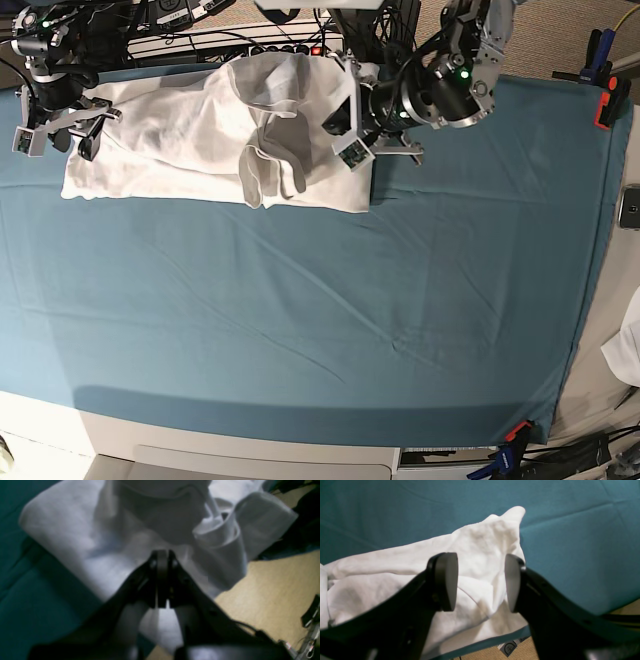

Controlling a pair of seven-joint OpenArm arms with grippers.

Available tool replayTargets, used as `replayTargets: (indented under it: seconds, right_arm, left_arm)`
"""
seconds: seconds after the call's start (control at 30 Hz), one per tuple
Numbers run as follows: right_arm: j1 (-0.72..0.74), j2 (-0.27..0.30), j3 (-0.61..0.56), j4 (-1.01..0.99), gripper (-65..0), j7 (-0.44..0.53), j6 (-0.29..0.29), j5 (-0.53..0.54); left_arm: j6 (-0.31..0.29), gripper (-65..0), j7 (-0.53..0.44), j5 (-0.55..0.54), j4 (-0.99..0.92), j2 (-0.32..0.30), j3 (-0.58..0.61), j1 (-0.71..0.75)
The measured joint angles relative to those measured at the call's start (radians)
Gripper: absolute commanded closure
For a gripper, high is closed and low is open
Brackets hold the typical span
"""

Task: Fold the T-shirt properly
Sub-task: 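Press the folded end flat with the left gripper and release it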

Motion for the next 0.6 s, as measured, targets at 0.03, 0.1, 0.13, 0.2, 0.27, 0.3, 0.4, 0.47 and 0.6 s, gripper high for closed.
replayTargets:
  seconds: [0.03,0.1,0.13,0.2,0.27,0.3,0.4,0.47,0.6]
  right_arm:
    - [0.000,0.000,0.000,0.000,-30.1,0.000,0.000,0.000]
    - [0.000,0.000,0.000,0.000,-30.0,0.004,0.000,0.000]
    - [0.000,0.000,0.000,0.000,-30.1,0.004,0.000,0.000]
    - [0.000,0.000,0.000,0.000,-30.0,0.007,0.000,0.000]
    - [0.000,0.000,0.000,0.000,-30.0,0.008,0.000,0.000]
    - [0.000,0.000,0.000,0.000,-30.1,0.008,0.000,0.000]
    - [0.000,0.000,0.000,0.000,-30.1,0.007,0.000,0.000]
    - [0.000,0.000,0.000,0.000,-30.0,0.008,0.000,0.000]
    - [0.000,0.000,0.000,0.000,-30.0,0.011,0.000,0.000]
  left_arm:
    - [0.010,0.0,-0.011,0.016,0.000,0.000,0.029,0.000]
    - [0.039,0.0,-0.031,0.088,0.000,0.001,0.107,0.001]
    - [0.053,0.0,-0.041,0.131,-0.004,0.000,0.150,0.001]
    - [0.076,0.0,-0.051,0.186,-0.011,-0.001,0.232,0.001]
    - [0.093,0.0,-0.078,0.198,-0.012,-0.001,0.305,0.000]
    - [0.095,0.0,-0.098,0.196,-0.012,0.000,0.340,0.000]
    - [0.069,0.0,-0.140,0.188,-0.013,0.011,0.425,-0.003]
    - [0.006,0.0,-0.162,0.143,-0.013,0.020,0.458,-0.019]
    - [-0.060,0.0,-0.169,0.103,-0.013,0.023,0.457,-0.048]
